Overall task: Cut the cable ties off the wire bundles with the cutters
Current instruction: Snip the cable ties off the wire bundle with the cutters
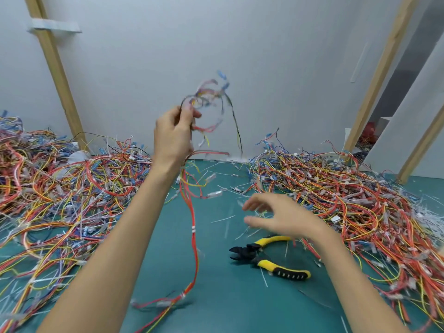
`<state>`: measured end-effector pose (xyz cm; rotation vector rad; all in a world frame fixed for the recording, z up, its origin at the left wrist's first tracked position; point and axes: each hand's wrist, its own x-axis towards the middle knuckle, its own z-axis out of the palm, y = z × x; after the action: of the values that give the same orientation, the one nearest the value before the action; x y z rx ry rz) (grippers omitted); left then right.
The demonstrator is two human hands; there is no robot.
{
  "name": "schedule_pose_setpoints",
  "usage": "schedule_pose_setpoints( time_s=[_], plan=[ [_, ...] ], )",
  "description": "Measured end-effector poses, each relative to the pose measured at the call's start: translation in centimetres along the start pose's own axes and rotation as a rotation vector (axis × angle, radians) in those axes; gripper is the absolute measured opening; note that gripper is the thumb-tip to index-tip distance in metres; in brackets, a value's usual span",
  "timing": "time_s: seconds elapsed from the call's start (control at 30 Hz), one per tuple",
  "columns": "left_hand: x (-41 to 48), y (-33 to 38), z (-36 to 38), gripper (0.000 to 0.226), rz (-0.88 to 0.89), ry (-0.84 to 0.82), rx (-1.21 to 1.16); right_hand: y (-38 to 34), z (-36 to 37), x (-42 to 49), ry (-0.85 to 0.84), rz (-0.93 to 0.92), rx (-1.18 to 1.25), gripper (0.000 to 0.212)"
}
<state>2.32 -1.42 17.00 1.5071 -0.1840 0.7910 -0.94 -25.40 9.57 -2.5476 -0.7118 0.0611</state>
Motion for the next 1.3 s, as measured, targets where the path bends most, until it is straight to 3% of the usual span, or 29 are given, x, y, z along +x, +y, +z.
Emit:
schedule_pose_setpoints(
  time_s=[0.07, 0.17, 0.27, 0.37, 0.43, 0.6, 0.77, 1.03, 1.2, 1.3],
  plan=[
    [0.3, 1.2, 0.9, 0.03, -0.016, 0.042, -0.122, -1.3, -1.8, 1.4, 0.188, -0.014, 0.132, 0.014],
    [-0.6, 1.6, 2.1, 0.027, -0.074, 0.001, -0.204, -3.3, -3.6, 3.0, 0.49, -0.012, 0.632, 0.015],
    [-2.4, 0.5, 2.3, 0.023, -0.14, -0.237, -0.134, -5.0, -3.9, 4.2, 0.417, 0.032, 1.037, 0.019],
    [-3.9, -1.3, 1.9, 0.023, -0.185, -0.549, -0.041, -5.7, -2.7, 5.2, 0.249, 0.076, 1.221, 0.022],
    [-4.2, -2.2, 1.6, 0.024, -0.216, -0.644, 0.019, -5.7, -2.0, 5.5, 0.194, 0.054, 1.337, 0.017],
    [-3.7, -2.9, 0.7, 0.022, -0.324, -0.788, 0.117, -5.1, -1.6, 6.0, 0.127, 0.02, 1.264, 0.015],
    [-3.5, -3.2, 0.7, 0.02, -0.381, -0.774, 0.102, -4.9, -1.4, 6.4, 0.171, 0.002, 1.227, 0.029],
    [-3.7, -3.4, 1.0, 0.022, -0.437, -0.805, 0.03, -4.0, -1.1, 6.9, 0.25, -0.055, 1.321, 0.016],
    [-3.7, -3.6, 0.6, 0.03, -0.488, -0.929, 0.03, -3.5, -1.5, 7.0, 0.298, -0.069, 1.42, 0.025],
    [-4.2, -3.8, 0.1, 0.043, -0.63, -1.052, -0.042, -3.0, -1.9, 7.0, 0.341, -0.075, 1.484, 0.027]
  ],
)
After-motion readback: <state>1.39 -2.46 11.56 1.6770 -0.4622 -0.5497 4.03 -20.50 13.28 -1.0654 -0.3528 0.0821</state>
